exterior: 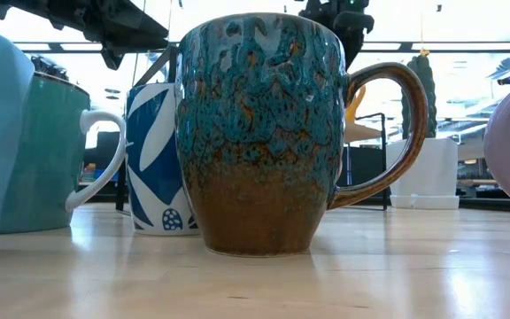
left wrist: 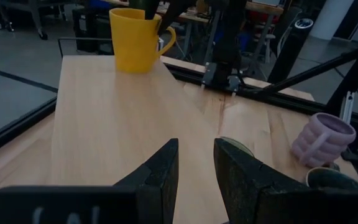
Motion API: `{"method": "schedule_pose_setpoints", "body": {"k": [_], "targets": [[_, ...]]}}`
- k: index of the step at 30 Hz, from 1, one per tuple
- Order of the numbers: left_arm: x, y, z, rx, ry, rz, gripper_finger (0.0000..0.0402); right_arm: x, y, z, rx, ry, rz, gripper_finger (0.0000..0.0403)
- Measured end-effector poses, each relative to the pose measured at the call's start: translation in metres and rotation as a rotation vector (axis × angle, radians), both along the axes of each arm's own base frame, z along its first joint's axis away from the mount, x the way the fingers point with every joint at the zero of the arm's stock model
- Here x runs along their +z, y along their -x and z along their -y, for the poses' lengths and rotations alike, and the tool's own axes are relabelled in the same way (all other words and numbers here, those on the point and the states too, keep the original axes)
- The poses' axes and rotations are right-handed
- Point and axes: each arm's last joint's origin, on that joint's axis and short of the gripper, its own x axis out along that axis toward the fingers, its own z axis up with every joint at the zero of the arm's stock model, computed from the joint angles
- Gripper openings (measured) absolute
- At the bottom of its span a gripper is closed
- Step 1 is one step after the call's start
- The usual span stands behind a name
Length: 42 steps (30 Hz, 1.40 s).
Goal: Place coffee mugs
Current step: Put the yellow mug on the shelf
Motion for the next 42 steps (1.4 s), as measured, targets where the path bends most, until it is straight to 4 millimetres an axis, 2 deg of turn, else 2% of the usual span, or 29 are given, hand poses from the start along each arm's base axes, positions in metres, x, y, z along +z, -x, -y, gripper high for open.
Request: {"method": "schedule_pose_setpoints", "body": {"k": [4,7,14,20,26,30,35,42], "targets": [[0.001,0.0,0.0,-0.002,-0.01,0.003,0.0107,0.015,0.004,-0.005,-0.018,0.019,0.042,0.0151],[0.001,0.001,0.0,-0.002,-0.011,0.007,0.0107,0.025,0.016,-0.013,-0.058,0.058,0.049,0.0166],[0.002,0.002,0.0,-0.003,-0.012,0.008,0.0107,0.038,0.047,-0.035,-0.144,0.034,0.104,0.0166],[0.002,0.001,0.0,-0.003,-0.012,0.011,0.0107,0.018,0.068,-0.045,-0.169,0.115,0.075,0.014],[0.003,0.001,0.0,-0.003,-0.01,0.022,0.0107,-0.016,0.074,-0.047,-0.144,0.133,0.04,0.009],[0.003,0.001,0.0,-0.003,-0.01,0.022,0.0107,-0.031,0.071,-0.044,-0.146,0.195,0.046,0.0071],[0.003,0.001,0.0,-0.003,-0.01,0.022,0.0107,-0.035,0.064,-0.043,-0.169,0.2,0.115,0.0069],[0.003,0.001,0.0,-0.003,-0.01,0.022,0.0107,-0.036,0.053,-0.044,-0.233,0.084,0.227,0.0069]]}}
